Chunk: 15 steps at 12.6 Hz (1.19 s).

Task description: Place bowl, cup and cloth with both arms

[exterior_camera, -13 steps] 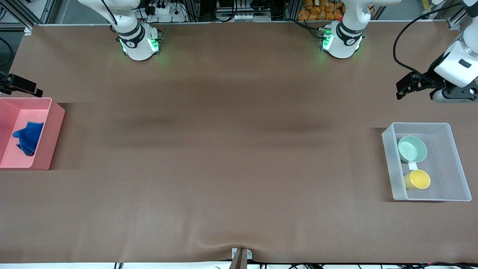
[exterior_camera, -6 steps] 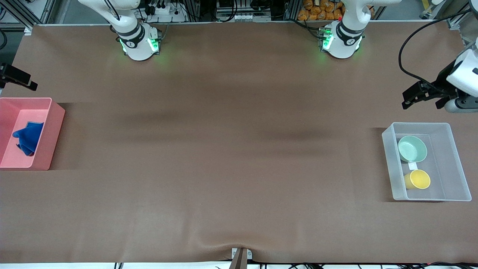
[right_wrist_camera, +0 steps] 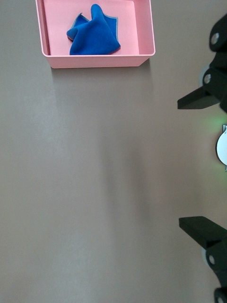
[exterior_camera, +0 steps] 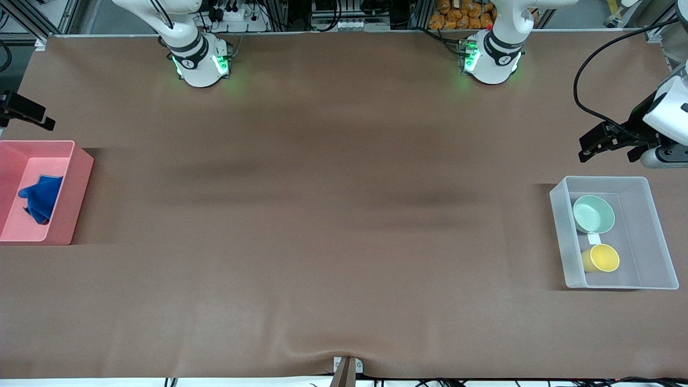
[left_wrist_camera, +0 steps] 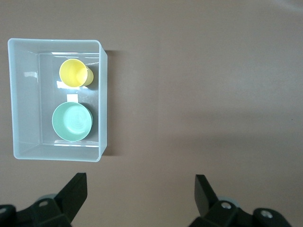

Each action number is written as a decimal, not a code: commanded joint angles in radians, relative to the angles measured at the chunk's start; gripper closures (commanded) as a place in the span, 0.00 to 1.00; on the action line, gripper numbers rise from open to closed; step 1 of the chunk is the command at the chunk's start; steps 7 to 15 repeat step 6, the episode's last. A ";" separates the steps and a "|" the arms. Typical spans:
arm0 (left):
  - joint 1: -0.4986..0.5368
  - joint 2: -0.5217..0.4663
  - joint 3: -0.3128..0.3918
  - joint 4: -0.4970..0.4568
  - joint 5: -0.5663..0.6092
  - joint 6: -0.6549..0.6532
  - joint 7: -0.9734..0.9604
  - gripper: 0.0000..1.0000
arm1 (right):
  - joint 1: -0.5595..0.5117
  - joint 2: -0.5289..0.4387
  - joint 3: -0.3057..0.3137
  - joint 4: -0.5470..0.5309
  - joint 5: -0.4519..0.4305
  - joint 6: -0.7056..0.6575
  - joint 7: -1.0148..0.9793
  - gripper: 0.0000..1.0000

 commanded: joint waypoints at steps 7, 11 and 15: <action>-0.008 0.001 0.006 0.032 -0.017 -0.012 0.018 0.00 | 0.013 -0.020 0.017 -0.019 -0.010 0.004 0.004 0.00; -0.008 0.001 0.006 0.032 -0.017 -0.012 0.018 0.00 | 0.013 -0.020 0.017 -0.019 -0.010 0.004 0.004 0.00; -0.008 0.001 0.006 0.032 -0.017 -0.012 0.018 0.00 | 0.013 -0.020 0.017 -0.019 -0.010 0.004 0.004 0.00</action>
